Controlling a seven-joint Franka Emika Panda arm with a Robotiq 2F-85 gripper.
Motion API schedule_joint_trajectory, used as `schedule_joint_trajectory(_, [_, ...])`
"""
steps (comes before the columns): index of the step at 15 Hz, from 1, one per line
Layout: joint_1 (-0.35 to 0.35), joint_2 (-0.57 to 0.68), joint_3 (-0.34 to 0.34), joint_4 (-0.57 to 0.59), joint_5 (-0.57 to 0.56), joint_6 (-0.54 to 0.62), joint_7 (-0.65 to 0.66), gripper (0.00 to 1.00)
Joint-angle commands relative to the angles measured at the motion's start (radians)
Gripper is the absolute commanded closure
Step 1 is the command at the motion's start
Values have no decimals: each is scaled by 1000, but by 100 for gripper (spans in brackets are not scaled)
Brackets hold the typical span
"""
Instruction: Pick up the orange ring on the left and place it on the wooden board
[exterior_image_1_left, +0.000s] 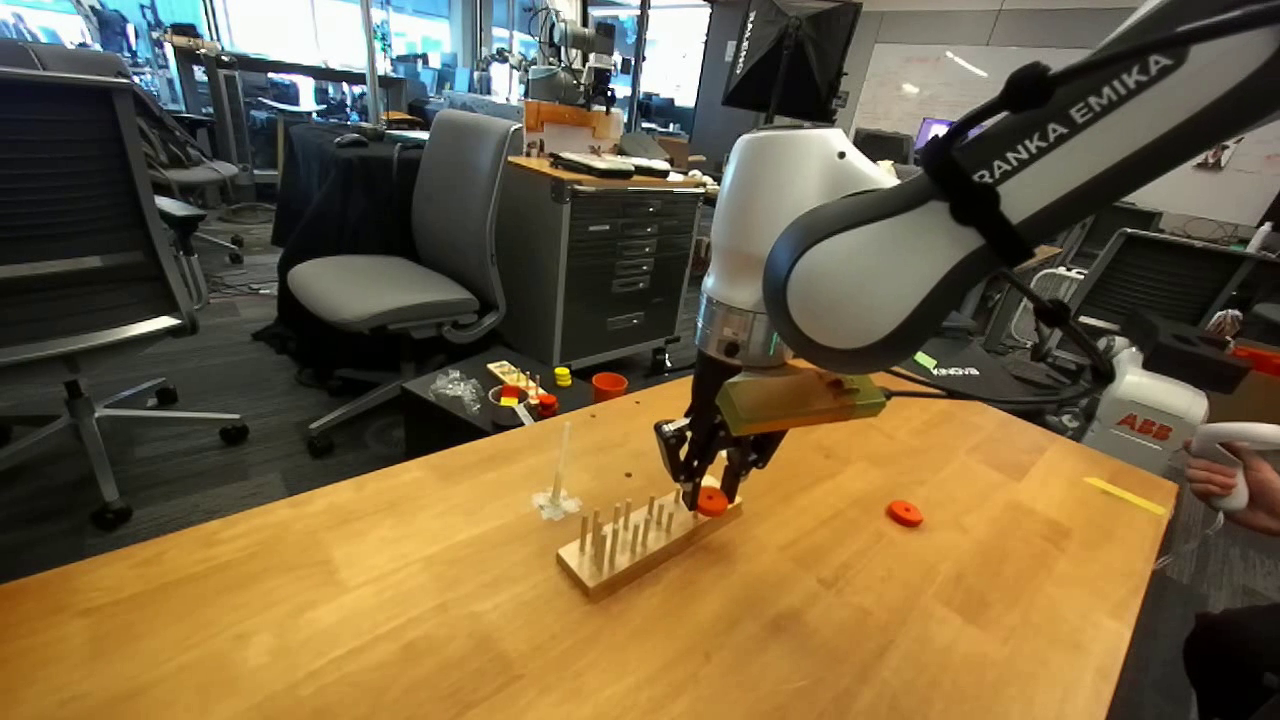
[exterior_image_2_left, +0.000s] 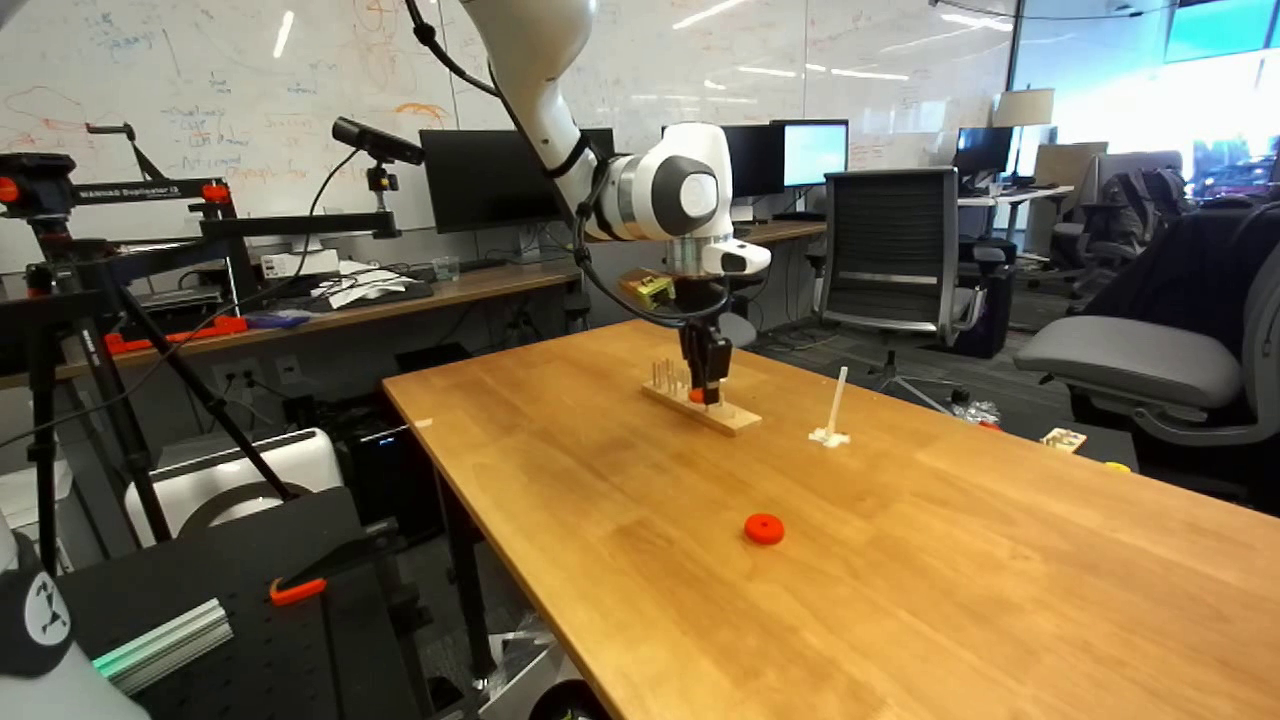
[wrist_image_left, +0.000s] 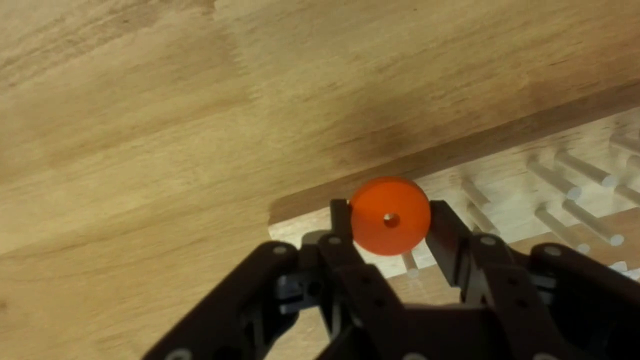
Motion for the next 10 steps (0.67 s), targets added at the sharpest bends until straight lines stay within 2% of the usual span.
schedule_joint_trajectory(1, [8, 25, -3, 48, 13, -27, 3, 82])
schedule_joint_trajectory(10, [6, 40, -5, 100, 13, -35, 1, 82])
